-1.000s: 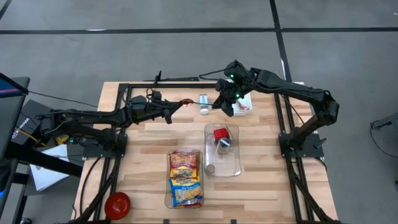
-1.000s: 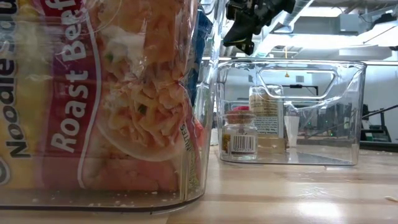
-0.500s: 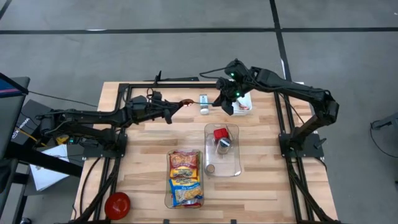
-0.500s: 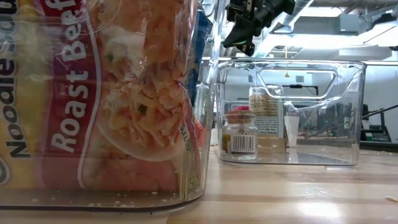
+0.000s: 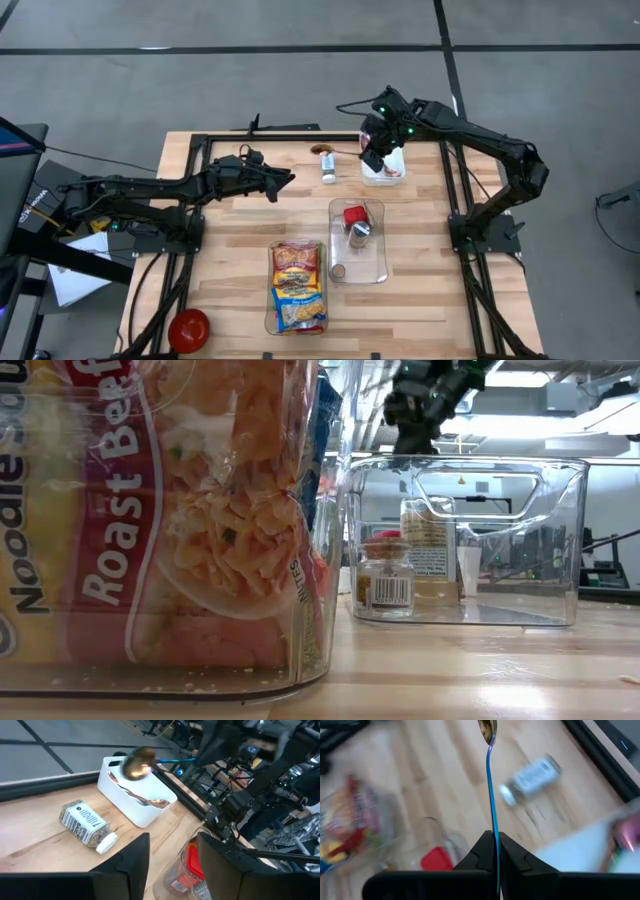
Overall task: Pick & Place Food Item
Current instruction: Put the blue spoon into the white bin
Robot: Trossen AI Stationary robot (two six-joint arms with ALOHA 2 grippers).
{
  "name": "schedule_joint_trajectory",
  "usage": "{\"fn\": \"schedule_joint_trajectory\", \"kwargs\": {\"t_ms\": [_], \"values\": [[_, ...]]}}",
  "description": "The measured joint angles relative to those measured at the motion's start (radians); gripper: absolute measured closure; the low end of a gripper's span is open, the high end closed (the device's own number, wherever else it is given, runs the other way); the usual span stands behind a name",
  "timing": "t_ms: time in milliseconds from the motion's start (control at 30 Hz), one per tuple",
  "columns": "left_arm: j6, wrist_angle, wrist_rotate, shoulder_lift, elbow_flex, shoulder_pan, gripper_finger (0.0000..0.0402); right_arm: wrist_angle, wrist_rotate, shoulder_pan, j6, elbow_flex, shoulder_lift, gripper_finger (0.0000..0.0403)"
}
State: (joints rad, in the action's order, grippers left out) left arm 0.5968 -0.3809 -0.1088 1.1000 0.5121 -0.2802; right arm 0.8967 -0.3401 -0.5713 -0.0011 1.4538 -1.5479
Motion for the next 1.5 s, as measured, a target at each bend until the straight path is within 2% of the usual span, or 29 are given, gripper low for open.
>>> {"fn": "schedule_joint_trajectory", "kwargs": {"t_ms": [100,300,600,800,1133,1500], "values": [[0.014,0.0,0.0,0.0,0.0,0.0,0.0239,-0.004,0.047,-0.03,0.05,-0.053,0.024,0.0402],[0.021,0.0,-0.003,0.0,-0.001,0.0,0.0241,-0.142,0.049,-0.087,0.2,-0.23,0.17,0.0402],[0.021,0.0,-0.062,0.0,-0.001,-0.001,0.0243,-0.381,0.045,-0.204,0.469,-0.611,0.411,0.0403],[0.023,-0.001,-0.065,0.0,-0.001,-0.002,0.0244,-0.538,0.027,-0.224,0.57,-0.789,0.493,0.0403],[0.062,-0.001,-0.068,0.0,-0.002,-0.002,0.0244,-0.592,0.097,-0.223,0.6,-0.851,0.49,0.0403],[0.075,-0.001,-0.086,0.0,-0.002,-0.002,0.0244,-0.655,0.108,-0.25,0.597,-0.853,0.37,0.0403]]}}
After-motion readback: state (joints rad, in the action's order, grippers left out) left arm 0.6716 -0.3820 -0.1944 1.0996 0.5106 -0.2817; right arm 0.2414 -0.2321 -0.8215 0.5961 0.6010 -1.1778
